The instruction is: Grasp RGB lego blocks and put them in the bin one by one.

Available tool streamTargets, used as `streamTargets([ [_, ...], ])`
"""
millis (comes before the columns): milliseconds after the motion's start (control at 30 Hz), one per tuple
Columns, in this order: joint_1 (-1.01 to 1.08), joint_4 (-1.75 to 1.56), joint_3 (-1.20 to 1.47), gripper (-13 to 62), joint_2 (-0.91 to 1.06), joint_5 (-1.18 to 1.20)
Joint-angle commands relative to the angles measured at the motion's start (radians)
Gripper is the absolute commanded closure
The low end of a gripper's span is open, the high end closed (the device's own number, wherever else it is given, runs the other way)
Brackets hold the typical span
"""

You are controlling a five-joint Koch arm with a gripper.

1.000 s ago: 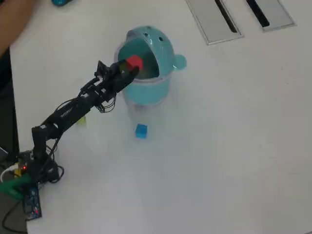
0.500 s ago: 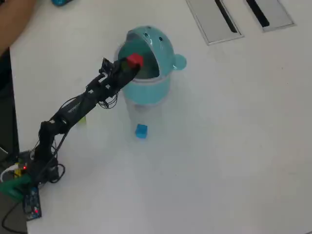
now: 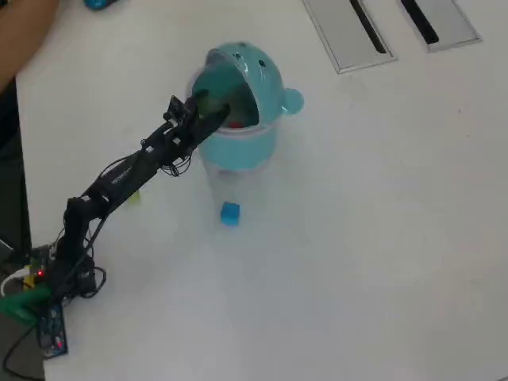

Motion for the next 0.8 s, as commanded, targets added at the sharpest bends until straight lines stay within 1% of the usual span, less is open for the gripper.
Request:
streamTargets([
  [0, 0.003, -0.021, -0.055, 19.9, 0.049, 0.000],
  [133, 0.043, -0.009, 0.021, 19.8, 0.115, 0.000],
  [367, 0.123, -0.009, 0.305, 19.7, 0.341, 0.000],
  [600, 0.123, -0.008, 0.569, 19.8, 0.558, -0.005],
  [767, 0.114, -0.023, 0.701, 20.0, 0.655, -0.026],
])
